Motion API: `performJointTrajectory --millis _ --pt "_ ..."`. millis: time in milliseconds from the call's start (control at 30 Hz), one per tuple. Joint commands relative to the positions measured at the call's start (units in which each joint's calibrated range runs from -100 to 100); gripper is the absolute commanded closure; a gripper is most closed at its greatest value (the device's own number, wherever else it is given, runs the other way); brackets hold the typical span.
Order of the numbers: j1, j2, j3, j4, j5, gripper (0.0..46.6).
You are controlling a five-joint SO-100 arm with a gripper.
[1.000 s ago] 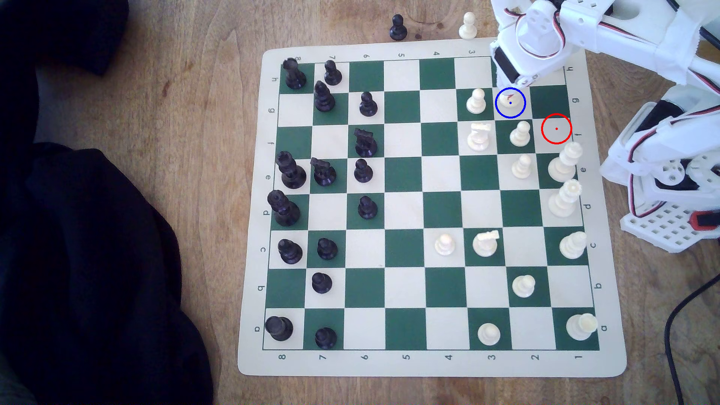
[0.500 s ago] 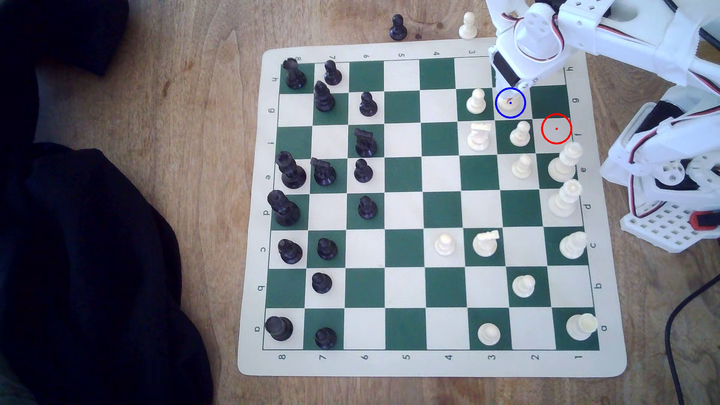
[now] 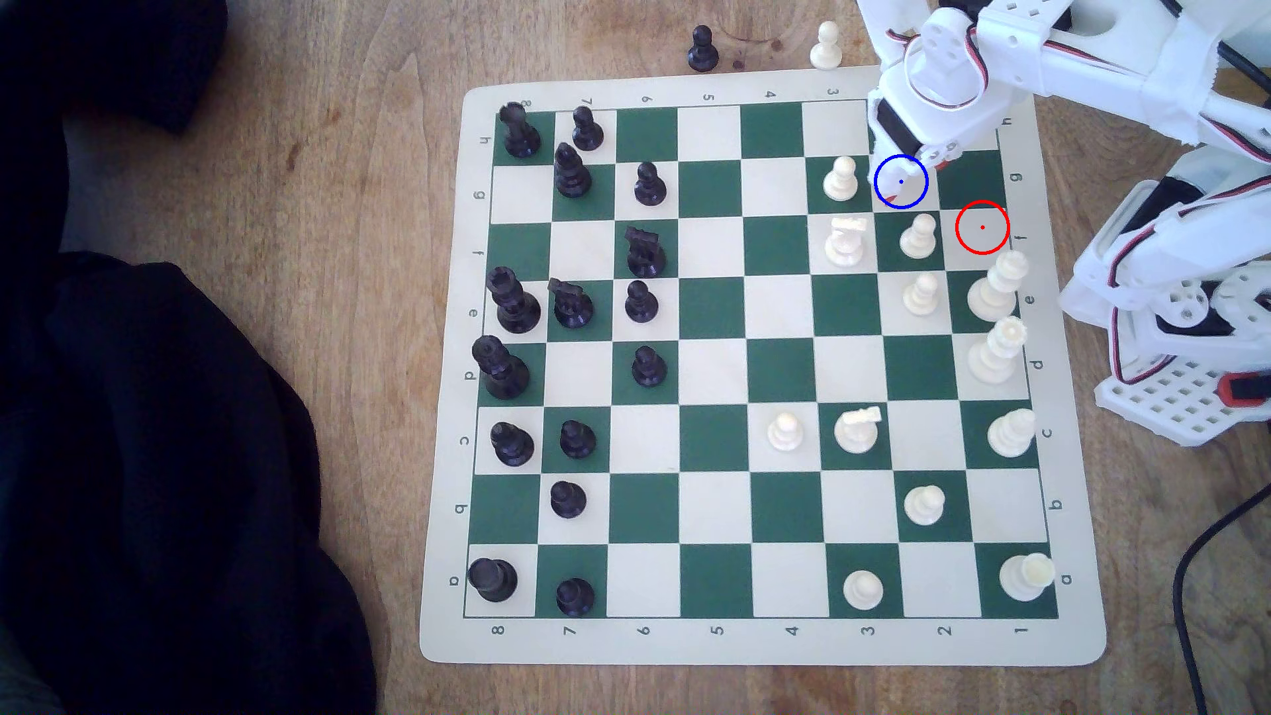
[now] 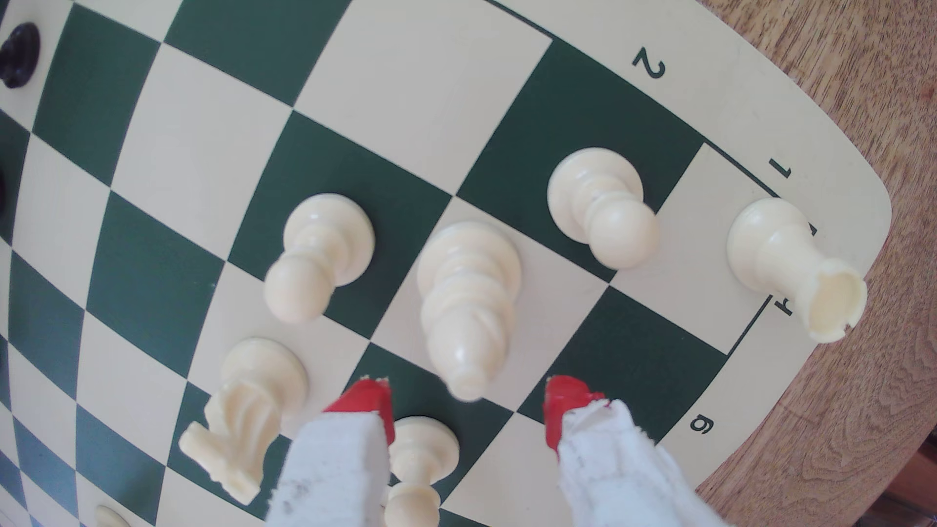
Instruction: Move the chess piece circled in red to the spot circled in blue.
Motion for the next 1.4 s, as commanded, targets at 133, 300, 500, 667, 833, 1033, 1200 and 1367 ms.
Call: performJointTrajectory --millis 133,300,500,667,833,1033,1200,1367 --pt "0.43 -9.08 -0.52 4.07 0.05 29.1" --pt "0.58 -9.59 -0.43 2.93 -0.24 29.3" --pt "1.44 -7.04 -0.43 -0.68 -0.24 30.1" --pt "1.29 -4.75 -0.43 -2.89 -0.20 34.9" --pt "0.66 -3.99 -0.43 -3.21 -0.29 42.6" --pt "0.11 -5.35 -0.43 -3.13 -0.44 46.4" --pt "0.58 -8.91 -2.61 -0.59 -0.34 46.4" --pt "0.58 -13.24 -3.79 3.09 0.10 46.4"
